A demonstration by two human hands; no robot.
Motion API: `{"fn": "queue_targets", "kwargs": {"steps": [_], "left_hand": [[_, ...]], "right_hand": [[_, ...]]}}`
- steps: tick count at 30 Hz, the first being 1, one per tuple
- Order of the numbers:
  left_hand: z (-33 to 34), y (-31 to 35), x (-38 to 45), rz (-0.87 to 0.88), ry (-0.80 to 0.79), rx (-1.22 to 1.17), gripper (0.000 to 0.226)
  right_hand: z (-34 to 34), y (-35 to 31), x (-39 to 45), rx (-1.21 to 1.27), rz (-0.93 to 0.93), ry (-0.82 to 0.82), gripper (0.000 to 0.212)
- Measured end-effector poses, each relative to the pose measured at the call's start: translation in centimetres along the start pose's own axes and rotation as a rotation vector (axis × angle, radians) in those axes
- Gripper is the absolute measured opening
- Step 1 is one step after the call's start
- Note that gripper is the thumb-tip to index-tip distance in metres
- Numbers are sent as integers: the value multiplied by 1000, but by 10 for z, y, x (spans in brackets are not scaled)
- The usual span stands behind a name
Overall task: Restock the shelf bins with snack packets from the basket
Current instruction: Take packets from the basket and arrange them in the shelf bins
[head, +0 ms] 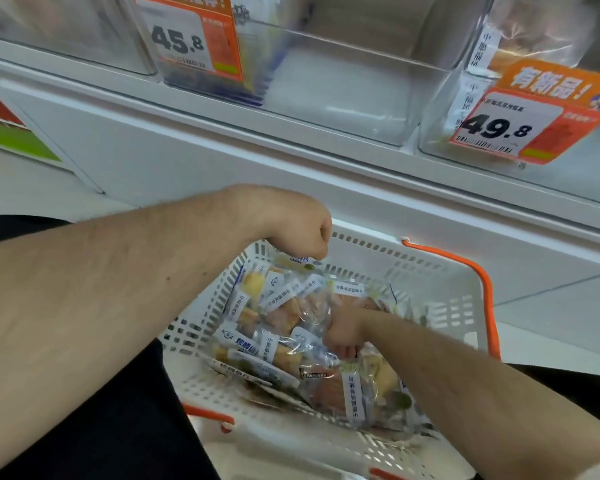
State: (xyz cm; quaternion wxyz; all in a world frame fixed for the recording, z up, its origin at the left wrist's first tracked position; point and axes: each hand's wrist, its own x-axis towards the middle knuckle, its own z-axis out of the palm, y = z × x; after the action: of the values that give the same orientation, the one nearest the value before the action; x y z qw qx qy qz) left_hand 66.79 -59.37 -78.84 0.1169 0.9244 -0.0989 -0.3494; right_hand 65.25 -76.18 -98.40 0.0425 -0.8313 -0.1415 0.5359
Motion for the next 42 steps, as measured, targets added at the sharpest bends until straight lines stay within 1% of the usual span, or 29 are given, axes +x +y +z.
{"fn": "queue_targets", "kwargs": {"steps": [1, 4, 6, 8, 12, 16, 18, 19, 21, 24, 26, 27, 30, 31, 33, 35, 37, 39, 41, 42], "left_hand": [[0, 0, 1, 2, 2, -2, 31], [1, 1, 1, 5, -5, -8, 32], [2, 1, 1, 2, -12, -7, 32], [2, 2, 0, -3, -14, -9, 31], [-3, 0, -5, -13, 10, -38, 33], [-7, -1, -10, 6, 59, -82, 33], [-6, -3, -9, -18, 60, -78, 32], [-6, -4, -9, -44, 56, -62, 33], [-8, -7, -12, -111, 37, -26, 42], [-13, -11, -21, -201, -10, -49, 57], [-14, -14, -27, -210, -27, -148, 68], [-13, -14, -29, -201, -25, -232, 67], [-9, -12, -33, -97, 65, -604, 42], [-9, -10, -33, -52, 115, -743, 35], [-11, -5, -34, 37, 219, -1022, 32], [-13, 0, -34, 76, 327, -1180, 29], [-16, 8, -36, 106, 419, -1225, 18], [-22, 17, -38, 184, 488, -1228, 20], [-31, 24, -41, 281, 517, -1221, 22], [-37, 27, -43, 329, 513, -1184, 29]], "right_hand": [[-1, -1, 0, 11, 13, -2, 12], [3, -1, -4, -11, 21, -110, 22], [9, 1, -7, -183, -40, -162, 24], [15, 1, -9, -338, -70, -162, 27], [0, -11, -25, -538, -126, -130, 21], [-48, -25, -66, -540, -168, -63, 18], [-76, -26, -93, -457, -196, 7, 14], [-89, -24, -105, -362, -210, 61, 12], [-109, -16, -126, -98, -231, 176, 25], [-123, -5, -149, 365, -295, 271, 29], [-124, -2, -158, 644, -363, 300, 30], [-123, -2, -163, 764, -395, 300, 30], [-120, -3, -173, 1004, -495, 259, 31], [-120, -4, -176, 1044, -528, 254, 31], [-122, -4, -181, 1096, -570, 262, 31], [-127, -3, -188, 1082, -585, 277, 33], [-132, -1, -198, 995, -602, 288, 36], [-138, 3, -211, 895, -615, 328, 38], [-147, 6, -225, 850, -654, 409, 30], [-152, 9, -231, 874, -677, 461, 23]]}}
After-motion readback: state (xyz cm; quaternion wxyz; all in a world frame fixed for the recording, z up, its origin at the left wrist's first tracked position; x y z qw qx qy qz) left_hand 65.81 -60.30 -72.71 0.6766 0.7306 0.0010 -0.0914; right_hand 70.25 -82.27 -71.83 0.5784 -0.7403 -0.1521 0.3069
